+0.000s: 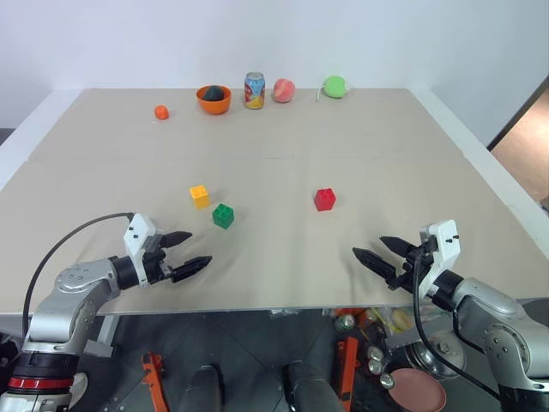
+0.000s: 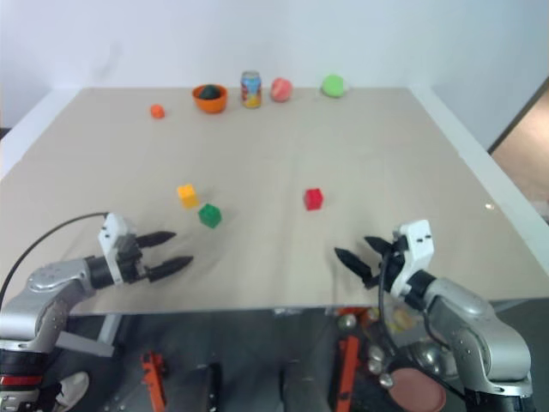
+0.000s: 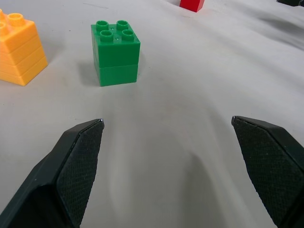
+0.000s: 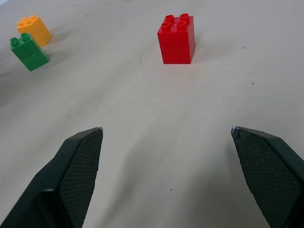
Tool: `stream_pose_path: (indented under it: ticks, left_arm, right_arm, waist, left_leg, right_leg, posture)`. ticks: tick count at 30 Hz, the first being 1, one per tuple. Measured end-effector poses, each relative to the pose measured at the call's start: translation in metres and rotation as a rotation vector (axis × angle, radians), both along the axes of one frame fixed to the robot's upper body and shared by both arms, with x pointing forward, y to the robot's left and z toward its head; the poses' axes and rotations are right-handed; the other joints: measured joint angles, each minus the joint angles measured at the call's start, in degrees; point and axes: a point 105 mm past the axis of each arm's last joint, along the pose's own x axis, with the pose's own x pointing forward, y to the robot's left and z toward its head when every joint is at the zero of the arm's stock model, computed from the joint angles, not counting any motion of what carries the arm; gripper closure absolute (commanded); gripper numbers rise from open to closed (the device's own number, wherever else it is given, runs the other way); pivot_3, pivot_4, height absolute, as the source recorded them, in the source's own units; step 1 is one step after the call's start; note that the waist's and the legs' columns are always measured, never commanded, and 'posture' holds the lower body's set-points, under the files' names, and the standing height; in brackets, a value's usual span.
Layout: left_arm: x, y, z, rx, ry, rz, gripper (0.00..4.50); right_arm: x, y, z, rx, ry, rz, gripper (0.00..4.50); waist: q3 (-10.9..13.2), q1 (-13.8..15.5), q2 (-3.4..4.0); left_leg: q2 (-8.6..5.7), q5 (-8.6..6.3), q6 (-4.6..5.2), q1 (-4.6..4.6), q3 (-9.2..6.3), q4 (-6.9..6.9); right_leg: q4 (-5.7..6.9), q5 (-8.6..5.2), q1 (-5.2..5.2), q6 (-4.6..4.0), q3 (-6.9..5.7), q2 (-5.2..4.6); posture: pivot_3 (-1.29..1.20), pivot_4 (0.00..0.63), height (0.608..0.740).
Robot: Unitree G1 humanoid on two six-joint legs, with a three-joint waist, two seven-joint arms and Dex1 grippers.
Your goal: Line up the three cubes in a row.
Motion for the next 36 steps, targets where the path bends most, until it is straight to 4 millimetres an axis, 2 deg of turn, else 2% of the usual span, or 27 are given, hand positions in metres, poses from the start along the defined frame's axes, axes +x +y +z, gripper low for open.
stream_pose_path:
  ticks: [2,4,8,17,21,25,30,36]
  left_arm:
    - [0.0,0.0,0.0,-0.002,-0.005,-0.004,0.05]
    - [0.001,0.002,0.003,-0.034,-0.058,-0.038,0.05]
    - [0.002,0.003,0.007,-0.046,-0.119,-0.053,0.05]
    - [-0.005,0.003,0.002,-0.045,-0.102,-0.055,0.05]
    - [-0.008,-0.005,0.009,-0.042,-0.121,-0.093,0.05]
    - [-0.009,-0.017,0.017,-0.041,-0.141,-0.154,0.05]
    - [-0.007,-0.037,0.029,-0.042,-0.188,-0.235,0.05]
    - [-0.008,-0.052,0.03,-0.053,-0.2,-0.277,0.05]
  right_arm:
    - [0.001,-0.001,0.0,-0.006,-0.002,-0.008,0.0]
    - [0.01,-0.003,-0.003,-0.052,-0.028,-0.077,0.0]
    - [0.019,0.003,-0.001,-0.087,-0.063,-0.104,0.0]
    - [0.027,0.008,0.004,-0.084,-0.083,-0.095,0.0]
    - [0.04,0.019,0.008,-0.103,-0.105,-0.07,0.0]
    - [0.055,0.029,0.0,-0.119,-0.084,-0.054,0.0]
    - [0.083,0.041,-0.006,-0.204,-0.07,-0.045,0.0]
    - [0.107,0.052,-0.012,-0.237,-0.046,-0.074,0.0]
  waist:
    - [0.0,0.0,0.0]
    - [0.0,0.0,-0.01]
    - [0.0,0.0,-0.01]
    - [0.0,0.0,-0.01]
    - [0.0,0.0,-0.02]
    - [0.0,0.0,-0.02]
    - [0.0,0.0,-0.02]
    - [0.0,-0.1,-0.01]
  left_leg:
    - [0.0,0.0,0.0,0.0,0.0,0.0]
    - [0.0,0.0,0.0,0.01,0.02,0.0]
    - [0.0,0.01,0.0,0.0,0.02,0.01]
    - [0.01,0.01,-0.01,-0.01,0.02,0.0]
    - [0.01,0.05,0.05,0.04,0.02,0.0]
    - [0.01,0.06,0.04,0.01,0.02,0.02]
    - [0.01,0.06,0.04,0.01,0.01,0.0]
    - [0.02,0.06,0.04,-0.01,0.0,-0.02]
  right_leg:
    - [0.0,0.0,0.0,0.0,0.0,0.0]
    - [0.0,0.03,-0.04,-0.04,0.0,0.01]
    - [0.0,0.05,-0.02,-0.04,0.0,0.0]
    - [0.0,0.02,-0.02,-0.01,0.0,0.0]
    - [0.01,0.08,0.0,-0.04,0.0,0.01]
    - [0.01,0.1,0.01,-0.03,0.0,0.01]
    - [0.01,0.09,0.0,0.0,0.0,0.04]
    - [0.02,0.08,-0.02,0.04,0.0,0.07]
  posture:
    - [0.0,0.15,0.74]
    - [0.0,0.15,0.74]
    - [0.0,0.15,0.74]
    - [0.0,0.15,0.74]
    - [0.0,0.15,0.74]
    - [0.0,0.15,0.74]
    - [0.0,0.15,0.74]
    - [0.0,0.15,0.74]
